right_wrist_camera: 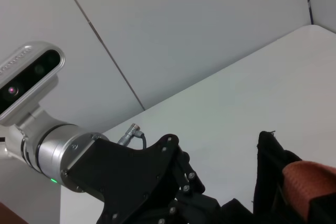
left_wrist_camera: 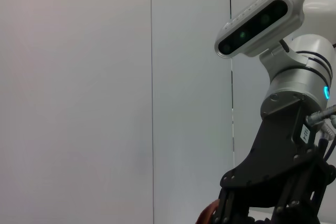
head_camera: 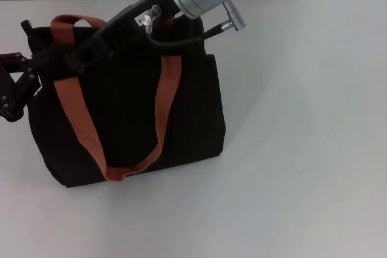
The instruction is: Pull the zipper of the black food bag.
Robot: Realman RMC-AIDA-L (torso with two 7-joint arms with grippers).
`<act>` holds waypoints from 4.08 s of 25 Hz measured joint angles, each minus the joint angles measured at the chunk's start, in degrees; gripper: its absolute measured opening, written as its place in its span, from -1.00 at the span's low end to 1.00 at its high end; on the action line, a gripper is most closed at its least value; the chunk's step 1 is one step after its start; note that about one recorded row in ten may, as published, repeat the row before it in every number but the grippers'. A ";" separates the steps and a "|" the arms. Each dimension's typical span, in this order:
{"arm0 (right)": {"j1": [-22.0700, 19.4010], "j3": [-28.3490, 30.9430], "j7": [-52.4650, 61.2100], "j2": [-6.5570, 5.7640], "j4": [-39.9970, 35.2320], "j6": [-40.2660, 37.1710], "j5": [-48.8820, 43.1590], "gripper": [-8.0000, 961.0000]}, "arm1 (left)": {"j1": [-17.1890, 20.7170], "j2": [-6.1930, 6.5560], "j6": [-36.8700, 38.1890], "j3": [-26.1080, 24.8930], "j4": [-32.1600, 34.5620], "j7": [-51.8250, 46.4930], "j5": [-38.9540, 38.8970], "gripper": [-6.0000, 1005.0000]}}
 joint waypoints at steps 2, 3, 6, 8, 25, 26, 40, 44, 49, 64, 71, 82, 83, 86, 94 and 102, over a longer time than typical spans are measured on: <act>0.00 -0.58 0.00 0.00 -0.02 0.22 0.13 -0.15 | -0.02 -0.05 -0.04 0.00 0.00 0.00 0.00 -0.95; -0.02 -0.60 0.00 -0.01 -0.10 0.15 0.16 -0.16 | -0.02 -0.05 -0.04 0.00 0.00 0.00 0.00 -0.95; -0.68 -0.43 0.72 -0.03 -1.27 -0.45 0.18 -0.18 | -0.05 -0.07 -0.12 0.00 0.00 0.00 0.00 -0.95; -1.23 -0.26 1.45 -0.10 -2.41 -1.12 0.18 -0.18 | -0.02 -0.09 -0.12 0.00 0.00 0.00 0.00 -0.95; -2.27 0.36 7.36 -0.63 -4.65 -4.28 -0.22 -0.18 | -0.08 -0.38 -0.01 -0.60 0.00 -0.04 0.01 -0.95; -2.28 0.35 7.53 -0.63 -4.13 -4.15 -0.23 -0.18 | -0.09 -0.45 0.02 -0.66 0.00 -0.05 0.01 -0.95; -1.59 -0.11 7.56 -0.07 -1.79 -1.22 0.12 -0.18 | -0.20 -0.71 0.49 -0.70 0.00 -0.06 0.01 -0.95; -1.20 -0.15 7.56 -0.01 -1.79 -1.17 0.35 -0.17 | -0.37 -0.71 0.47 -0.70 0.00 0.04 0.01 -0.95; -1.02 -2.52 7.70 0.00 -1.86 -0.21 0.61 -0.17 | -0.44 -0.71 0.48 -0.70 0.00 0.02 -0.43 -0.95; -0.11 -5.93 7.99 -0.01 -2.04 2.53 1.15 -0.27 | -0.44 -0.70 0.53 -0.70 0.00 -0.09 -0.53 -0.95; -0.21 -5.92 7.99 -0.01 -2.13 2.55 1.15 -0.38 | -0.44 -0.70 0.53 -0.70 0.00 -0.09 -0.55 -0.95; -0.53 -5.92 7.65 0.00 -2.06 2.54 1.15 -0.64 | -0.61 -0.78 0.54 -0.69 0.00 -0.09 -0.61 -0.95; -0.58 -5.92 7.64 -0.01 -2.06 2.54 1.15 -0.68 | -0.61 -0.79 0.58 -0.70 0.00 -0.09 -0.61 -0.95; -0.61 -5.92 7.63 -0.01 -2.08 2.54 1.15 -0.73 | -0.62 -0.79 0.64 -0.70 0.00 -0.09 -0.61 -0.95; -0.89 -5.92 7.46 0.00 -2.28 2.54 1.14 -0.74 | -0.67 -0.81 0.72 -0.70 0.00 -0.09 -0.61 -0.95; -0.85 -5.96 7.20 -0.01 -2.38 2.54 1.24 -0.68 | -0.98 -1.02 1.55 -0.75 0.00 -0.09 -0.61 -0.95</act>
